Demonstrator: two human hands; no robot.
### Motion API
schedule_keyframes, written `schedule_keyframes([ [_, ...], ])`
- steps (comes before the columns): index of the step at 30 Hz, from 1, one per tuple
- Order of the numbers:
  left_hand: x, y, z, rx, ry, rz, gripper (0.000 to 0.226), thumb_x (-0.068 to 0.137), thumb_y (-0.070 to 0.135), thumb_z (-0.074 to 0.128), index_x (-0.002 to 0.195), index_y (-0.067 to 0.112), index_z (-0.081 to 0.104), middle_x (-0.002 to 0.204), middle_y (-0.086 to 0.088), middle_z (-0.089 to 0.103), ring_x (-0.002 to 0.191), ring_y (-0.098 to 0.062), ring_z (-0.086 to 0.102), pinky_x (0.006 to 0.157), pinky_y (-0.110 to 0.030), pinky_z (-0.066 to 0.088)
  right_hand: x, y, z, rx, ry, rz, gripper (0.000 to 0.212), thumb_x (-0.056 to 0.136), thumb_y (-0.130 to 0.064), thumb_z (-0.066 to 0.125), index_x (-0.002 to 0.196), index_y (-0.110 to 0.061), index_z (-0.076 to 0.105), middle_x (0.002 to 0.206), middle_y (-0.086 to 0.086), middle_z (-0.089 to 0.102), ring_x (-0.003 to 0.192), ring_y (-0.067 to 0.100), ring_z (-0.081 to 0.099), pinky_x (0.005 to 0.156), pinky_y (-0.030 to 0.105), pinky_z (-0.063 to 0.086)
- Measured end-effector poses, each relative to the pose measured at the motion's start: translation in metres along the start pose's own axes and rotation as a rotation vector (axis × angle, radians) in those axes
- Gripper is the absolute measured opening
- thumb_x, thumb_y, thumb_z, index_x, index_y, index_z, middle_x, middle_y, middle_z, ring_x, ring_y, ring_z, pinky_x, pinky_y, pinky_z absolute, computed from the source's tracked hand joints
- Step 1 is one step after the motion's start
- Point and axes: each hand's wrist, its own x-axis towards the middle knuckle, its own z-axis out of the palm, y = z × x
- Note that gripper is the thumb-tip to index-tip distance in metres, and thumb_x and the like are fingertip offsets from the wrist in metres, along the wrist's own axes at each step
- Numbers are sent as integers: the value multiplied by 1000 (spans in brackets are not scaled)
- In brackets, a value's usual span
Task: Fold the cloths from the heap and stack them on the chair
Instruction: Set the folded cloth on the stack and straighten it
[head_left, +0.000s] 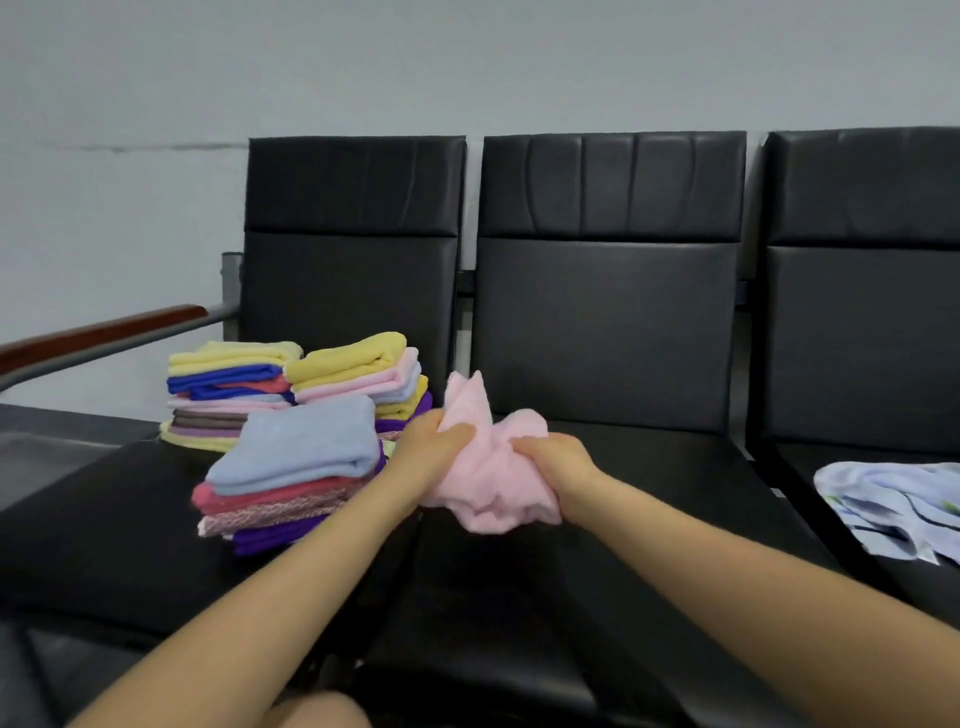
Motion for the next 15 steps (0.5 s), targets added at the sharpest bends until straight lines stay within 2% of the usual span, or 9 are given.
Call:
schedule_keyframes([
  [2,6,17,-49,69,120,35,37,84,34,59,110,8,62,97,-7,64,92,-28,59,76,-34,50,0,-34,28,87,-56,-107,31,93,-15,61,119,1,58,108,11,63,86,19,61,70,23,48],
  [5,20,25,-117,197,281,24,25,93,23,52,114,13,60,95,-4,60,83,-20,55,63,-30,39,7,-65,80,135,-163,-210,28,92,-13,60,115,1,58,110,13,64,90,23,61,69,29,52],
  [7,31,16,-157,253,366,-3,31,94,22,51,122,11,57,105,-8,61,85,-20,56,65,-30,40,14,-78,121,105,-215,-271,24,91,-11,58,113,-3,56,113,12,62,96,25,61,75,32,53],
  [8,36,6,-169,329,384,-29,36,95,23,52,127,9,55,116,-12,61,95,-25,57,73,-31,41,20,-78,137,29,-210,-316,28,90,-12,57,117,-4,55,118,11,60,102,27,60,80,34,53],
  [10,42,-24,-185,528,360,-109,48,96,29,54,137,6,47,135,-17,53,120,-33,51,92,-34,41,32,-66,162,-275,-172,-381,41,90,-12,54,130,-8,49,122,9,56,111,31,56,81,30,44],
  [12,42,-60,-187,629,266,-191,61,95,37,55,145,5,38,148,-16,42,133,-32,42,103,-34,35,40,-43,178,-604,-149,-371,41,94,-13,48,134,-7,46,126,13,57,115,33,55,79,27,39],
  [13,40,-76,-187,640,227,-212,62,96,39,54,145,5,37,149,-15,41,133,-31,42,104,-34,35,43,-30,183,-670,-176,-342,36,96,-12,45,131,-4,49,128,15,58,116,33,55,79,28,38],
  [15,42,-91,-185,675,238,-156,56,96,40,52,140,6,46,143,-15,48,126,-29,48,95,-33,39,40,-21,180,-639,-188,-323,29,96,-12,43,122,-2,53,123,15,59,113,33,56,78,27,37],
])
